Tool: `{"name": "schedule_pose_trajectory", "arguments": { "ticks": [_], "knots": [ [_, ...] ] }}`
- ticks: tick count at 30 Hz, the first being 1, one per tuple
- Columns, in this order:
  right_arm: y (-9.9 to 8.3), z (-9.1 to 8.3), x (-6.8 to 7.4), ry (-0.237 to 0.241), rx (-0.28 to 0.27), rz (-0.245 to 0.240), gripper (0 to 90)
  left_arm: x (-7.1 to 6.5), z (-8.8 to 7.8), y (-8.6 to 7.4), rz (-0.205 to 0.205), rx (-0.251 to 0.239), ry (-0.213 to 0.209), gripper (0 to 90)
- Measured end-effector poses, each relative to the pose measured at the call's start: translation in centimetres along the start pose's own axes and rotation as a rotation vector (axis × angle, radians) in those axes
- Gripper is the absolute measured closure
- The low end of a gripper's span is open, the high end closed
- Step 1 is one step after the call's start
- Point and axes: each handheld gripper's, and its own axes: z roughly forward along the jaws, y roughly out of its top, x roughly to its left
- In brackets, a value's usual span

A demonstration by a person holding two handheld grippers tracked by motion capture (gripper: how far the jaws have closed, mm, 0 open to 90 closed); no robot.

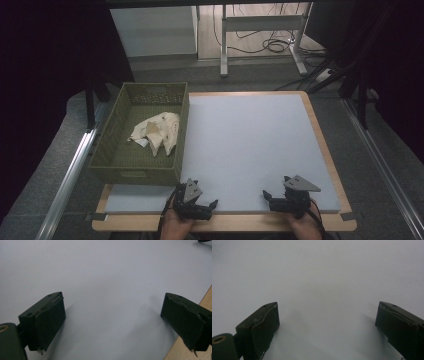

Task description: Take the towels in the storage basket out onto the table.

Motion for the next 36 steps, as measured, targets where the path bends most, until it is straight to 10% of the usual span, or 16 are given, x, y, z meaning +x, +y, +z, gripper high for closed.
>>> {"name": "schedule_pose_trajectory", "arguments": {
  "ticks": [36],
  "knots": [
    [-0.06, -0.07, 0.12, -0.001, 0.007, -0.019, 5.4, -0.06, 0.23, 0.55, 0.014, 0.037, -0.009, 0.9]
  ]
}}
